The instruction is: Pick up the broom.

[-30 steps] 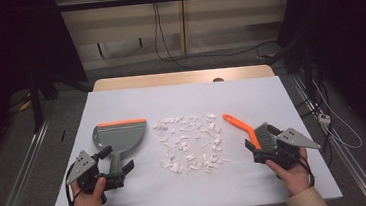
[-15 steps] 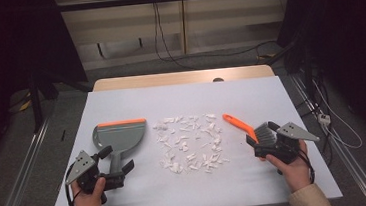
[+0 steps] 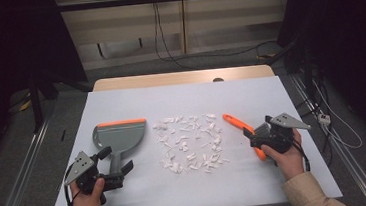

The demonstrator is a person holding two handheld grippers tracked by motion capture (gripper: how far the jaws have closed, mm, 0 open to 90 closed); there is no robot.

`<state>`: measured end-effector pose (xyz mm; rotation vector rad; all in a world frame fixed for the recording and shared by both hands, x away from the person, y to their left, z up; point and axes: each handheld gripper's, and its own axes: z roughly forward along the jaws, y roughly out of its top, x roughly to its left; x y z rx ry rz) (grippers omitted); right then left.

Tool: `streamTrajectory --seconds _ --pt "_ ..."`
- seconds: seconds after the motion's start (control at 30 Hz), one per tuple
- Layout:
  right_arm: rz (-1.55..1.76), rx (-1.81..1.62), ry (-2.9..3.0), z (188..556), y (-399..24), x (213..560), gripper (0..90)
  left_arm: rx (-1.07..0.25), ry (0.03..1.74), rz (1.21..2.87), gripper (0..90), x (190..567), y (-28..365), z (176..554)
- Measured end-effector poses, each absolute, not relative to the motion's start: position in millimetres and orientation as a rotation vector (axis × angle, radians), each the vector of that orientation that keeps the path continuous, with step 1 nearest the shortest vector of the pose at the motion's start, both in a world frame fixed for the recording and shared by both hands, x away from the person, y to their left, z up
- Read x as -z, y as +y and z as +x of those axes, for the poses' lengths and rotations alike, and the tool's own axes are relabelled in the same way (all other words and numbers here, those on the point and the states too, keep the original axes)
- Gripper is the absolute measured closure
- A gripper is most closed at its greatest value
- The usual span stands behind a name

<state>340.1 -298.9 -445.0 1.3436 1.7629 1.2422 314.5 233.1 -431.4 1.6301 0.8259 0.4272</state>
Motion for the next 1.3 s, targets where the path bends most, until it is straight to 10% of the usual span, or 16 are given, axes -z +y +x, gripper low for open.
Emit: streamTrajectory --seconds 1.3 --pt "1.456 -0.989 2.062 395.0 -296.3 450.7 13.1 -0.417 0.819 1.653 3.3 433.9 229.1 315.0"
